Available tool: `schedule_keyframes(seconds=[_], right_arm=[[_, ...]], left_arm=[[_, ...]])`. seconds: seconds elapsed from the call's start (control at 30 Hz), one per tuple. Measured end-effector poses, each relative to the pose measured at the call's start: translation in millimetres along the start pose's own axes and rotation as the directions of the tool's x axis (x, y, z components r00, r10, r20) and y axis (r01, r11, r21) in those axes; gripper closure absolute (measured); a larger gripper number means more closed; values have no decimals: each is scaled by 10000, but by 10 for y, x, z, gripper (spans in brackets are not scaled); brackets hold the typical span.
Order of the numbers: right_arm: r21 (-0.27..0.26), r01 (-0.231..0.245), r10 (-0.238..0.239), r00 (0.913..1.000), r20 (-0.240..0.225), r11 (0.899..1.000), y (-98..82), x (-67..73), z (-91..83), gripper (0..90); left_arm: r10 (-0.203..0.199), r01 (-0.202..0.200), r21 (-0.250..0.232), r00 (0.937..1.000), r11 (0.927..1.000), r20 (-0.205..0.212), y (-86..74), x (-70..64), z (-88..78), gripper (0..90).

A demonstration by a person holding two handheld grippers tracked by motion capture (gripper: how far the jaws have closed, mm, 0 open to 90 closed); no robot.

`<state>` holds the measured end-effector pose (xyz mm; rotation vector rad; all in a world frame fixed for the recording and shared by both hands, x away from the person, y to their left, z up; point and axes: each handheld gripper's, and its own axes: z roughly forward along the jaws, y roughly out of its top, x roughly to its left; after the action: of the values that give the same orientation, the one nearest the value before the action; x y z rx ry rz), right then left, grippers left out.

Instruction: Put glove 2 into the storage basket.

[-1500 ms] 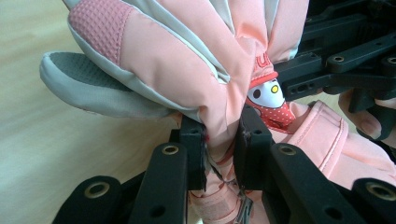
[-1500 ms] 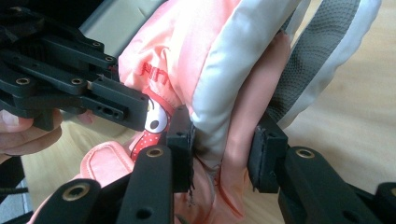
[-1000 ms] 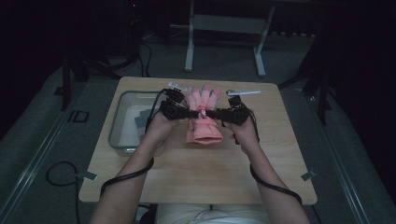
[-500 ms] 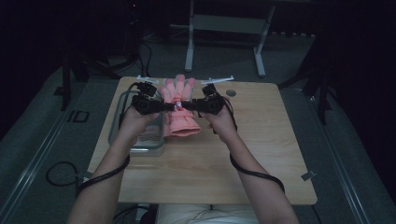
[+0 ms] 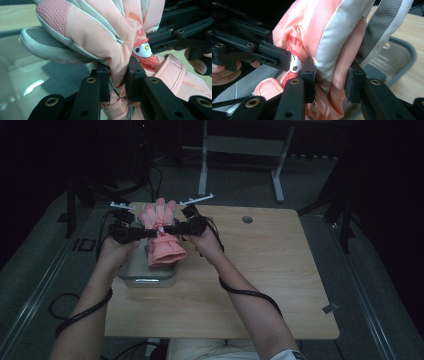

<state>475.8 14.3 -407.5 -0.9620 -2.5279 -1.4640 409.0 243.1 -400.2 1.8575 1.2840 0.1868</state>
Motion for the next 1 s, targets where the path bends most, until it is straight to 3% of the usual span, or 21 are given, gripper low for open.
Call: schedule_keyframes(seconds=[0.23, 0.4, 0.57, 0.77, 0.9, 1.0], right_arm=[[685, -20, 11, 9999, 131, 9977, -35, -20, 356, 659], [1073, -103, 64, 9993, 371, 9942, -79, -61, 510, 659], [1465, -167, 80, 9982, 602, 9891, -144, -114, 628, 660], [1928, -625, 507, 9966, 656, 9792, -224, -184, 766, 659], [2074, -695, 552, 9957, 740, 9758, -250, -184, 849, 658], [2151, -730, 546, 9944, 904, 9739, -240, -173, 881, 656]], left_arm=[[-698, 700, 146, 9975, 9974, -114, -187, 243, 105, 756], [-1102, 1103, 264, 9939, 9935, -75, -286, 363, 231, 756], [-1378, 1389, 546, 9902, 9888, -224, -359, 426, 364, 755], [-1618, 1656, 987, 9858, 9812, -451, -410, 477, 457, 752], [-1641, 1770, 1429, 9816, 9738, -973, -411, 487, 494, 749], [-1739, 1879, 1432, 9792, 9717, -1049, -415, 500, 504, 746]])
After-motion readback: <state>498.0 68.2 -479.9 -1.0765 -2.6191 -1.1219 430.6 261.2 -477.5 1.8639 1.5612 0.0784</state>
